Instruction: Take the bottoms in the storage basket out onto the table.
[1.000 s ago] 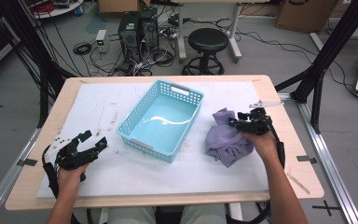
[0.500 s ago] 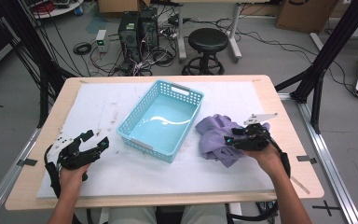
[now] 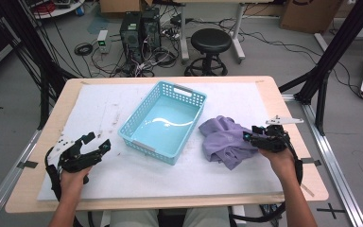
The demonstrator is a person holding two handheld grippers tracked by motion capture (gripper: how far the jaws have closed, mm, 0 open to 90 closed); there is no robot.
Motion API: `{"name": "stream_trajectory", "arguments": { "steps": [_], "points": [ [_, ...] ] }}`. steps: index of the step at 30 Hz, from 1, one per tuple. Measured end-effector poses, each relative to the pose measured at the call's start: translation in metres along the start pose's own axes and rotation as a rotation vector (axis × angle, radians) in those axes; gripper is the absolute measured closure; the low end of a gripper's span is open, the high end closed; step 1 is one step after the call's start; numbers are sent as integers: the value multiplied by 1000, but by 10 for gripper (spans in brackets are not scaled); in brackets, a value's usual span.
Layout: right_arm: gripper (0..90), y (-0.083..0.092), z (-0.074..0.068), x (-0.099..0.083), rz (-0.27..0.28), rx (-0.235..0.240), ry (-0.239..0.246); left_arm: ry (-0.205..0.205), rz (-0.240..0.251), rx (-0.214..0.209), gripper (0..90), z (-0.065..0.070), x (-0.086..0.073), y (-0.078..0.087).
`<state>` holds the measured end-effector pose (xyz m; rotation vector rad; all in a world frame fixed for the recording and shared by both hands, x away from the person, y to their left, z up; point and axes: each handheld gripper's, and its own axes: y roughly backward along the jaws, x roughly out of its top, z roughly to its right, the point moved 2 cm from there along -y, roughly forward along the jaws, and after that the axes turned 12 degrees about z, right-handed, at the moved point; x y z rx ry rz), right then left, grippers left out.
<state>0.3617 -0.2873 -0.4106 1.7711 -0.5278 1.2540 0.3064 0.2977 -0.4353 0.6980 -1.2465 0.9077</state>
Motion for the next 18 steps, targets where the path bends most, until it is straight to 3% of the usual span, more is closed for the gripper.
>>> {"name": "stream_trajectory", "arguments": {
  "steps": [4, 6, 7, 11, 18],
  "points": [
    [283, -1, -8, -1, -11, 28, 21, -15, 6, -22, 209, 7, 8, -2],
    [226, -2, -13, 0, -10, 44, 31, 3, 15, -38, 203, 10, 12, -3],
    [213, -2, -14, 0, -11, 52, 32, 14, 24, -50, 194, 11, 15, -4],
    [202, -1, -19, 2, 4, 70, 22, -7, 5, -61, 167, 18, 23, -8],
    [202, 3, -19, 4, 31, 81, 17, -4, -4, -51, 167, 21, 34, -24]
  ]
}}
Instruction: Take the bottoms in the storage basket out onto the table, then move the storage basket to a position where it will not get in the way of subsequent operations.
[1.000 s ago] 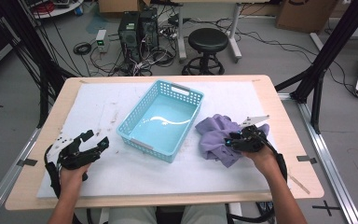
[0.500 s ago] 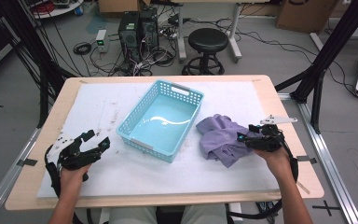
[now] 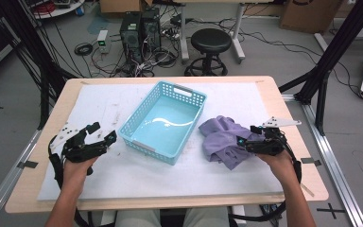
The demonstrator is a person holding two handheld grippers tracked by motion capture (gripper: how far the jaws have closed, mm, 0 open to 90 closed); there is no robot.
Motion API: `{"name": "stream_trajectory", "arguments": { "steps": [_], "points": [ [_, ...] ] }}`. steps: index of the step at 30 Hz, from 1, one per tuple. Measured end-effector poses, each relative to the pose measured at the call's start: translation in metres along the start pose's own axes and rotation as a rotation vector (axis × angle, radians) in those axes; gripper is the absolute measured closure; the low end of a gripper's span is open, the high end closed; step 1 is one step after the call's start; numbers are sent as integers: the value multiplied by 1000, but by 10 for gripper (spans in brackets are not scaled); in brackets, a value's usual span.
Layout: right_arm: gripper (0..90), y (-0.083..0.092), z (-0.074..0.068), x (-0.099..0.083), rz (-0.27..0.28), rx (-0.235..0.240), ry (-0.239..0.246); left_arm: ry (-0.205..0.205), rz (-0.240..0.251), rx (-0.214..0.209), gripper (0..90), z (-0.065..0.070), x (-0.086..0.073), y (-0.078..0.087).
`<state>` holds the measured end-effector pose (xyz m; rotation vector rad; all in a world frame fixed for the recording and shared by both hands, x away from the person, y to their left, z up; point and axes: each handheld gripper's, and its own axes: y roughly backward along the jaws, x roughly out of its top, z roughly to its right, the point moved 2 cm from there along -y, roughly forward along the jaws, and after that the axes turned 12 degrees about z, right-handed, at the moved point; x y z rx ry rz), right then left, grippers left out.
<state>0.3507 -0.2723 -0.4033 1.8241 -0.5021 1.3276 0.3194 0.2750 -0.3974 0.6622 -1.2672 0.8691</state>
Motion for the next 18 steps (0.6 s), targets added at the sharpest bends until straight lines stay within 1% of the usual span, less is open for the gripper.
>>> {"name": "stream_trajectory", "arguments": {
  "steps": [3, 9, 11, 14, 18],
  "points": [
    [202, 1, 0, 0, 5, 3, 2, 0, -15, -1, 167, 1, 1, -4],
    [202, -2, -1, 0, 5, 6, 8, 16, -22, 12, 168, -2, 4, -10],
    [202, -4, -2, 0, 7, 10, 9, 20, -25, 11, 170, -3, 6, -11],
    [202, -6, -1, 2, 10, 29, 3, 23, -35, 3, 206, -3, 7, -16],
    [202, -11, 1, 3, 16, 35, -3, 20, -58, 6, 207, -7, 6, -26]
  ]
}}
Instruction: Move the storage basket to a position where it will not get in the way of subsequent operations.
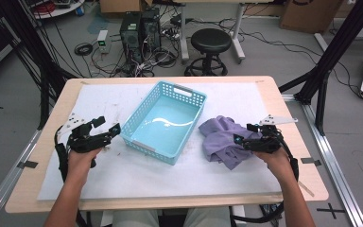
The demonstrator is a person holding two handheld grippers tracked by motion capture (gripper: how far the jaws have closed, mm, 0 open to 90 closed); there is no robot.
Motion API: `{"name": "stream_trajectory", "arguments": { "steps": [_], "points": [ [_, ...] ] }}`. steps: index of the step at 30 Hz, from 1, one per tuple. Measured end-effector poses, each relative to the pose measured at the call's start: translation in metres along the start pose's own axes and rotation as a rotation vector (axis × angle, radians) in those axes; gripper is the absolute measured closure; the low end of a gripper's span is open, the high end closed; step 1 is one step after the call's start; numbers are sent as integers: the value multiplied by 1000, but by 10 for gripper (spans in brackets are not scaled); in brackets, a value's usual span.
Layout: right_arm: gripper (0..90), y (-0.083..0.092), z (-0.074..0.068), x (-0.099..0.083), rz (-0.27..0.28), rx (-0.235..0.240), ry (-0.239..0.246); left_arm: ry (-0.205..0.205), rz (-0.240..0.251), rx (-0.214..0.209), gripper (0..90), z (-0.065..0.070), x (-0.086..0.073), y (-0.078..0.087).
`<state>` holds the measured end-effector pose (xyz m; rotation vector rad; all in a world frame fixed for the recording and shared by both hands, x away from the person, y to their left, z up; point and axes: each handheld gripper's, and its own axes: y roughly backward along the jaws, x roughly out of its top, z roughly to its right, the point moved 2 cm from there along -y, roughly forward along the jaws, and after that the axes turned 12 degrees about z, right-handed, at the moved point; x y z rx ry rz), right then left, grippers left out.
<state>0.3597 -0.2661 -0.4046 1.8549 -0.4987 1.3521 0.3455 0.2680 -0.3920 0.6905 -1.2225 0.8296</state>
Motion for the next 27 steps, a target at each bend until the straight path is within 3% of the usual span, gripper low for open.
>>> {"name": "stream_trajectory", "arguments": {
  "steps": [6, 9, 16, 19, 23, 27],
  "points": [
    [202, 3, 3, 0, 12, 0, -19, -15, -85, 39, 208, -7, -7, -21],
    [202, 6, 4, -1, 22, 2, -15, -4, -127, 56, 258, -11, -14, -30],
    [202, 9, 1, -6, 14, -6, -5, 26, -174, 71, 316, -18, -25, -44],
    [202, 14, 1, -7, 20, -9, 3, 24, -203, 77, 347, -18, -29, -47],
    [203, 17, -1, -8, 26, -13, 3, -7, -226, 81, 431, -15, -31, -49],
    [203, 14, -2, -7, 21, -19, 7, 6, -252, 85, 471, -17, -34, -52]
  ]
}}
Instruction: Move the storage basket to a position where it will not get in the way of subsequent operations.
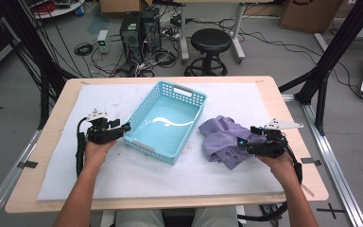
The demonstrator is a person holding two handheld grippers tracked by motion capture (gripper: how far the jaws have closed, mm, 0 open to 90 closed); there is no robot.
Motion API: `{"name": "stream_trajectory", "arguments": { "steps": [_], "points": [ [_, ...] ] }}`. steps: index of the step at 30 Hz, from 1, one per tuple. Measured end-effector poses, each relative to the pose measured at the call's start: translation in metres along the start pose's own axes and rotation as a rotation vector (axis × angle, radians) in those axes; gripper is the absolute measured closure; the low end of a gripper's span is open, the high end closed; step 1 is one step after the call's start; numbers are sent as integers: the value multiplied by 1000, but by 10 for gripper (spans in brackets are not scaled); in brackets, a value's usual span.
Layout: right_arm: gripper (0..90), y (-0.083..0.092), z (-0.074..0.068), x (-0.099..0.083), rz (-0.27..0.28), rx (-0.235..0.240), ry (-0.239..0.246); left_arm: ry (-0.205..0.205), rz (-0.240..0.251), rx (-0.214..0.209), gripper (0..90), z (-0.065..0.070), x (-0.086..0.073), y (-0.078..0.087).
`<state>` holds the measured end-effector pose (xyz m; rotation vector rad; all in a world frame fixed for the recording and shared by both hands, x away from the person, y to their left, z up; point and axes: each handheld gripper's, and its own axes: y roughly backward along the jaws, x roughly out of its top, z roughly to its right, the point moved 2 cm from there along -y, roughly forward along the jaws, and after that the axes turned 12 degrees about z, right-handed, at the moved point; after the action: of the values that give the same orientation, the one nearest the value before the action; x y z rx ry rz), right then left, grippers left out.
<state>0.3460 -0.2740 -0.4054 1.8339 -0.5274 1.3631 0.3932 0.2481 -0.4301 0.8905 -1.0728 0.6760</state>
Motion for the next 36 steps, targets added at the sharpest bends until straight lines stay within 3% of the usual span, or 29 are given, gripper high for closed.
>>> {"name": "stream_trajectory", "arguments": {
  "steps": [7, 9, 18, 21, 28, 36],
  "points": [
    [203, -2, -2, 1, -3, 0, 9, -28, -14, -30, 756, 11, 2, 1],
    [202, -1, -1, 1, 2, -2, 8, -51, -17, -10, 826, 15, 2, 1],
    [203, 4, 0, 2, 14, -7, 2, -88, -40, 27, 837, 18, 2, 7],
    [203, 5, -1, 1, 12, -9, 0, -83, -34, 42, 838, 17, 1, 14],
    [203, 7, 0, -1, 10, -15, 1, -89, -20, 66, 837, 14, -7, 38],
    [203, 6, 0, -2, 6, -17, -3, -88, 0, 57, 814, 17, -18, 72]
  ]
}}
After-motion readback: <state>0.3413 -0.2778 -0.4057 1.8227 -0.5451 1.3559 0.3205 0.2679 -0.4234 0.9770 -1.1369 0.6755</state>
